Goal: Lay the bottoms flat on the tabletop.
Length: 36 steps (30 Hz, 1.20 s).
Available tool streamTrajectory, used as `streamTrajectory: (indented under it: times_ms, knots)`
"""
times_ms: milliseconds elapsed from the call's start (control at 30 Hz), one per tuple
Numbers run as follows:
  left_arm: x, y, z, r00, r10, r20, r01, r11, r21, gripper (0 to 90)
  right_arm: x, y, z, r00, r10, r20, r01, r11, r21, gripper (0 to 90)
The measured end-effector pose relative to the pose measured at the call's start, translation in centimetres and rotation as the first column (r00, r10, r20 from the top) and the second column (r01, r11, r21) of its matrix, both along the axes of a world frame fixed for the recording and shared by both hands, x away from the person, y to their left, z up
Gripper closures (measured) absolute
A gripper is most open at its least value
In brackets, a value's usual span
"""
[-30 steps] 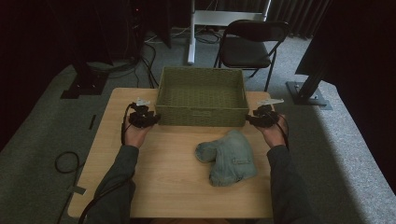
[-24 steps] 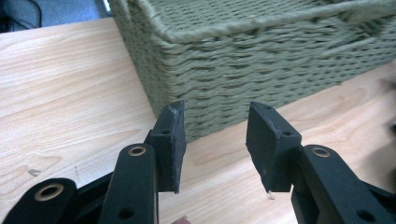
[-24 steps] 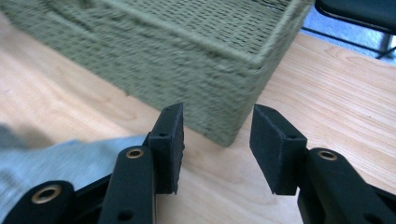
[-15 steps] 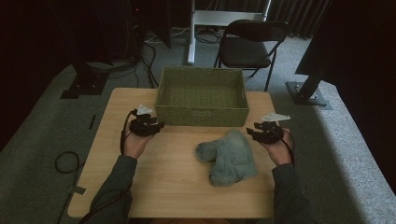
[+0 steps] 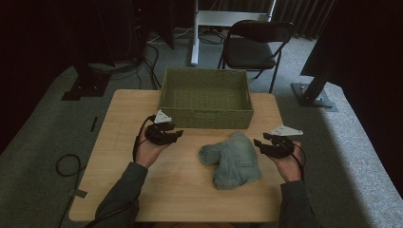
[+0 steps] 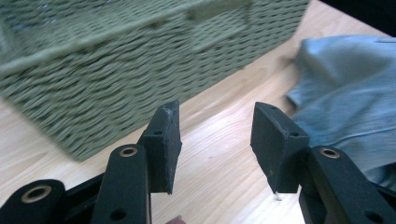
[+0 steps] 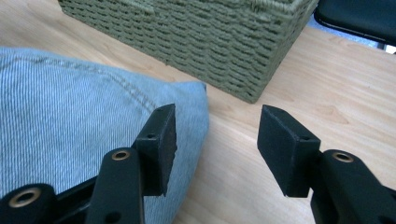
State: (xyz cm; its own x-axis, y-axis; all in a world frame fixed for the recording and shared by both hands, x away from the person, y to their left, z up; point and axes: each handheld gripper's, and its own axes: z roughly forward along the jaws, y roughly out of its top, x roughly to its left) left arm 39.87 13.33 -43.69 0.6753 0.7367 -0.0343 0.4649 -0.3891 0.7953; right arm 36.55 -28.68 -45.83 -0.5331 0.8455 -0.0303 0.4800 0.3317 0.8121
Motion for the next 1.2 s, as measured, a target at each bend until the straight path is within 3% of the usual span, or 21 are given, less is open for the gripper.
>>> streamTrajectory:
  times_ms: [233,433,600,700,800,933,1100,1200]
  knots:
    - [-1.1,-2.5,1.3,0.9964,-0.080,0.027,0.080,0.9968,0.004,51.9,-1.0,0.0,-0.5,0.9999,0.004,-0.010,-0.004,1.000,-0.008,44.8]
    - [-2.0,-4.9,2.3,0.9875,-0.151,0.043,0.151,0.9885,0.009,51.5,-1.7,-0.3,-0.8,0.9998,-0.003,-0.018,0.003,1.000,0.007,44.4]
    - [-3.4,-6.9,2.8,0.9719,-0.231,0.047,0.231,0.9730,0.002,51.4,-2.3,-0.2,-0.8,0.9998,0.005,-0.019,-0.005,1.000,0.001,43.9]
    - [-4.4,-8.0,3.0,0.9590,-0.279,0.052,0.279,0.9603,0.002,51.2,-2.4,-0.2,-0.8,0.9998,0.007,-0.016,-0.007,1.000,0.002,43.9]
    - [-5.1,-8.7,3.1,0.9516,-0.303,0.049,0.304,0.9526,-0.006,51.0,-2.6,-0.1,-0.8,0.9998,0.008,-0.015,-0.008,1.000,0.006,43.8]
    - [-5.7,-9.6,3.0,0.9406,-0.337,0.041,0.338,0.9412,-0.010,50.6,-2.8,0.1,-0.7,0.9998,0.017,-0.012,-0.017,1.000,0.002,43.7]
    - [-6.1,-11.2,2.5,0.9220,-0.386,0.034,0.386,0.9223,-0.010,49.5,-3.0,0.4,-0.7,0.9993,0.035,-0.010,-0.035,0.999,0.000,43.5]
    - [-5.8,-12.3,1.7,0.9162,-0.400,0.025,0.400,0.9165,0.020,49.6,-3.1,0.6,-0.5,0.9987,0.051,-0.005,-0.051,0.999,-0.003,43.3]
